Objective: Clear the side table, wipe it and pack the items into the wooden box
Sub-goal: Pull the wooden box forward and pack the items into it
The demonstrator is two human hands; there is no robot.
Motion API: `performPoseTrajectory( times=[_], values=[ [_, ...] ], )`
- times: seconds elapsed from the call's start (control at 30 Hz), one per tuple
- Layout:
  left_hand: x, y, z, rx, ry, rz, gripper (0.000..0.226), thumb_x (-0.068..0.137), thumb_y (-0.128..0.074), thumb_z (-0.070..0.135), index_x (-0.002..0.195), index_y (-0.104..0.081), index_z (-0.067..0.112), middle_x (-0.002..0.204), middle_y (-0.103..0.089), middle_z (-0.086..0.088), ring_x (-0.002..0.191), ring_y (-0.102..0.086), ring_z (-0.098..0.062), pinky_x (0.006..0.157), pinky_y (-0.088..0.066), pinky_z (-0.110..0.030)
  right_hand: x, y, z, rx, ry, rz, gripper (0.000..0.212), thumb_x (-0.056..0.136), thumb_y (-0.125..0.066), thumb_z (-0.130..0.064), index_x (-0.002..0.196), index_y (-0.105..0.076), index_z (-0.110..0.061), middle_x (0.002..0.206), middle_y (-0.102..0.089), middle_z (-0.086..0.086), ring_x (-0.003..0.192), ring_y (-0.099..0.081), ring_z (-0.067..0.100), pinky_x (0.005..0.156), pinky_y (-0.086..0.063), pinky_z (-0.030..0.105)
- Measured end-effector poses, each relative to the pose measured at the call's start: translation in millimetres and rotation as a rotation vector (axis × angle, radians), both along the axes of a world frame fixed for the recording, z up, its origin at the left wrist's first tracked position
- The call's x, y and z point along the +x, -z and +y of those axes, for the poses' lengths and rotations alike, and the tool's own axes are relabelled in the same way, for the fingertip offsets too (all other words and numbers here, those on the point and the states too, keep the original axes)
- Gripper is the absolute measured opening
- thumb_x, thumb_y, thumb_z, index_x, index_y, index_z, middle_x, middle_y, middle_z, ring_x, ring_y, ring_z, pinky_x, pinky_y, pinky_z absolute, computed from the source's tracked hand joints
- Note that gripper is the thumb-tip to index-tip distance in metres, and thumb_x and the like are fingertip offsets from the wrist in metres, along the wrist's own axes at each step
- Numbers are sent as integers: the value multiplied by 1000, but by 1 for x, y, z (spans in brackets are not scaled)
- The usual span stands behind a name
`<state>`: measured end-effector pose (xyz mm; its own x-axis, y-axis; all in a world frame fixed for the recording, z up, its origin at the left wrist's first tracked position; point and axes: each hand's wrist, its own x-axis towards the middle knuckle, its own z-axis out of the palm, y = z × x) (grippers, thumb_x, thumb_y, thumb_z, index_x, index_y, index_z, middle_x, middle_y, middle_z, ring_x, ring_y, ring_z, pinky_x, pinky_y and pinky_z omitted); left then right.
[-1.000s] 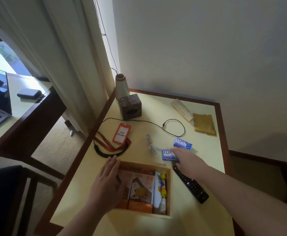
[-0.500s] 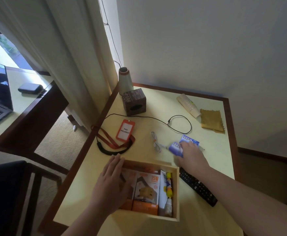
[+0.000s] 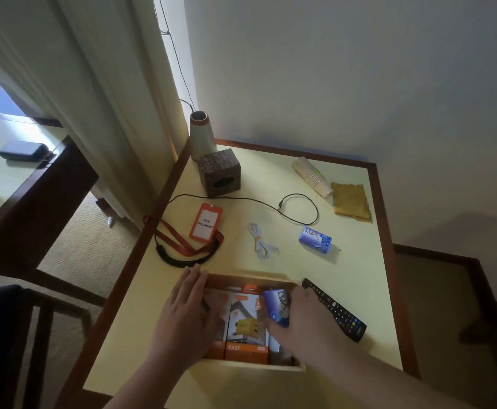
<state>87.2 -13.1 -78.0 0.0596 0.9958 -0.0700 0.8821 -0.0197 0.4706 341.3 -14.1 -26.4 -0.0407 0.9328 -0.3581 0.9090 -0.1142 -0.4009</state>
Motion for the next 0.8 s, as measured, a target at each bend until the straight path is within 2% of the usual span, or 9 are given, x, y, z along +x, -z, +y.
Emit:
performPoseTrajectory(
  times=[0.1, 0.2, 0.33, 0.4, 0.47, 0.53, 0.63, 0.73, 0.8],
  values=[
    [1, -1, 0, 7, 1, -9, 74, 103, -51, 52, 166, -22, 25, 173, -11, 11, 159, 3, -7, 127, -18, -39, -6, 6, 4, 66, -44, -139, 74, 92, -49, -76, 135, -43, -15, 115, -49, 1, 98, -55, 13, 81, -49, 24],
    [-1, 1, 0, 15, 13, -6, 73, 104, -49, 52, 166, -23, 23, 173, -14, 9, 159, 3, -7, 125, -14, -35, -11, 9, 9, 202, -168, -329, 62, 94, -48, -71, 125, -42, -17, 114, -51, 6, 98, -54, 20, 81, -53, 33],
    [-2, 3, 0, 44, 7, -21, 72, 101, -42, 55, 163, -31, 20, 171, -22, 7, 158, -4, -8, 125, -23, -40, -3, 19, 10, 413, -538, -338, 45, 93, -58, -56, 121, -53, -20, 109, -58, 5, 96, -55, 24, 82, -50, 43],
    [-2, 5, 0, 44, 4, -20, 74, 100, -38, 58, 163, -32, 19, 171, -23, 6, 159, -6, -8, 124, -22, -38, 5, 24, 11, 387, -704, -348, 52, 87, -66, -50, 128, -57, -18, 108, -60, 4, 98, -57, 25, 88, -49, 47],
    [-3, 6, 0, 46, 10, -9, 74, 100, -39, 58, 163, -32, 19, 171, -23, 5, 159, -6, -9, 123, -21, -36, 11, 30, 15, 308, -769, -399, 68, 77, -78, -38, 137, -55, -16, 113, -59, 6, 102, -57, 27, 96, -47, 48],
    [-3, 7, 0, 44, 8, -7, 73, 100, -41, 57, 163, -32, 20, 171, -24, 5, 159, -6, -9, 123, -22, -37, 13, 34, 19, 306, -798, -436, 74, 68, -86, -27, 135, -57, -15, 113, -59, 8, 101, -60, 28, 96, -49, 46],
    [-2, 6, 0, 32, 4, -13, 74, 99, -42, 57, 163, -31, 21, 171, -24, 6, 159, -8, -11, 124, -26, -42, 11, 35, 23, 315, -789, -392, 74, 60, -91, -28, 127, -62, -18, 106, -60, 5, 94, -61, 24, 87, -53, 42],
    [-1, 5, 0, 25, -4, -14, 70, 103, -46, 54, 163, -31, 22, 171, -23, 7, 159, -8, -11, 124, -26, -42, 16, 26, 33, 423, -731, -187, 40, 84, -74, -51, 114, -63, -26, 102, -57, -2, 92, -54, 17, 78, -49, 36],
    [-1, 5, 1, 13, -9, -4, 70, 104, -51, 51, 164, -29, 23, 172, -22, 8, 159, -6, -10, 125, -23, -39, 24, 11, 48, 485, -640, -18, 31, 97, -58, -56, 103, -65, -26, 96, -55, -6, 87, -50, 13, 75, -46, 33]
  ],
)
